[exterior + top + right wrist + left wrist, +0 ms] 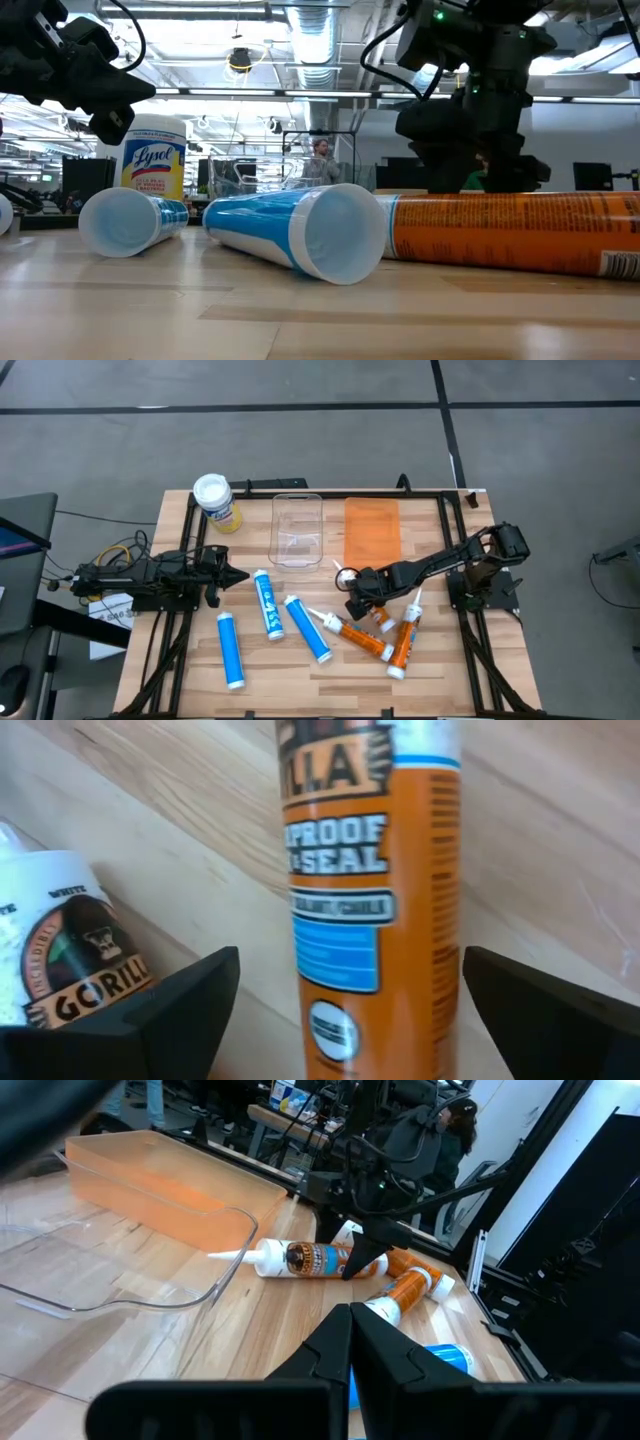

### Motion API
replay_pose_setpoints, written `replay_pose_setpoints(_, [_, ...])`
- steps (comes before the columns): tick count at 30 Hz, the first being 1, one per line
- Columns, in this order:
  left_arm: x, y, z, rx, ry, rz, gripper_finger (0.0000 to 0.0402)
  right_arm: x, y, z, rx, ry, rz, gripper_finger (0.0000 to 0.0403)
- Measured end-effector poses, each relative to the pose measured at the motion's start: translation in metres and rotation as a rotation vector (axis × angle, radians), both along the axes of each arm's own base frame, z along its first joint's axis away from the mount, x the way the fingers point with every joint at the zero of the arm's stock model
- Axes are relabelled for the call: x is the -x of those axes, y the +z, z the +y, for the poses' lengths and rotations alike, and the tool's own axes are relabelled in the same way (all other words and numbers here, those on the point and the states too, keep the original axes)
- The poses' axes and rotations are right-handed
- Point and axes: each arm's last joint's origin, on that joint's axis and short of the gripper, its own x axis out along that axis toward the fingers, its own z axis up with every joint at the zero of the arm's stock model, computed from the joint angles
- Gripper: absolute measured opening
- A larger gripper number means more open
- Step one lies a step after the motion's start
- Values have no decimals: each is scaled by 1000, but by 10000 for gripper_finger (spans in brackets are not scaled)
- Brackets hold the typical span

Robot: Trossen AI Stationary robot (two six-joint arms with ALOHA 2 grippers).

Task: Pick & place silicon tubes, Sealant and Lysol wipes
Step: Put the middle orange sealant into the orange bin

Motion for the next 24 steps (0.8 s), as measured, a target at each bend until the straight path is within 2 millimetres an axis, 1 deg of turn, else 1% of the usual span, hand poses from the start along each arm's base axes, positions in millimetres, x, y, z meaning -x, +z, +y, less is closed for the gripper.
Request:
replay_pose_setpoints(4, [0,0,0,0,0,0,0,0,-6,0,0,-14,26,369])
replay_pose_setpoints(7, [0,0,0,0,0,0,0,-2,-12,0,-4,-56,40,359])
replay_pose_setpoints(12, [0,0,0,0,0,0,0,-3,-19,0,-2,-92,72,333])
replay_pose_setpoints(18, [0,0,0,0,0,-1,0,-1,-18,0,5,-116,80,285])
replay_pose_setpoints(24, [0,0,0,0,0,-1,0,1,-19,-1,23,-112,95,218])
